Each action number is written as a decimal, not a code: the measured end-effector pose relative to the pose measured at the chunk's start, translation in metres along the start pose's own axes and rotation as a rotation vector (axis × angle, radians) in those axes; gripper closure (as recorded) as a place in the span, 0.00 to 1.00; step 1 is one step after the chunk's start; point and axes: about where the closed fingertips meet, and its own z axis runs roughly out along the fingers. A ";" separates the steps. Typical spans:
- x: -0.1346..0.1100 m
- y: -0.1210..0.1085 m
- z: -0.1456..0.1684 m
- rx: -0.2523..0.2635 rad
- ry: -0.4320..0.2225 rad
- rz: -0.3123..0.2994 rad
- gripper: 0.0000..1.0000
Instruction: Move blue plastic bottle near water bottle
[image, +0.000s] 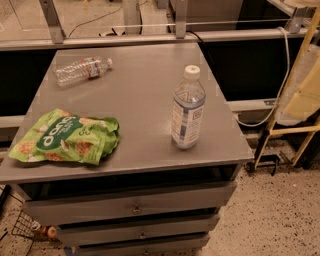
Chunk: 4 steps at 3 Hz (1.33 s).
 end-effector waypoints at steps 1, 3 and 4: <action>-0.009 0.002 -0.011 0.027 -0.012 -0.005 0.00; -0.009 0.002 -0.011 0.027 -0.013 -0.005 0.00; 0.001 0.009 0.015 0.004 -0.084 0.086 0.00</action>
Offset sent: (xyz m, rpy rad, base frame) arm 0.0088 0.0125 -0.0445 0.0779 -0.0113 -0.0770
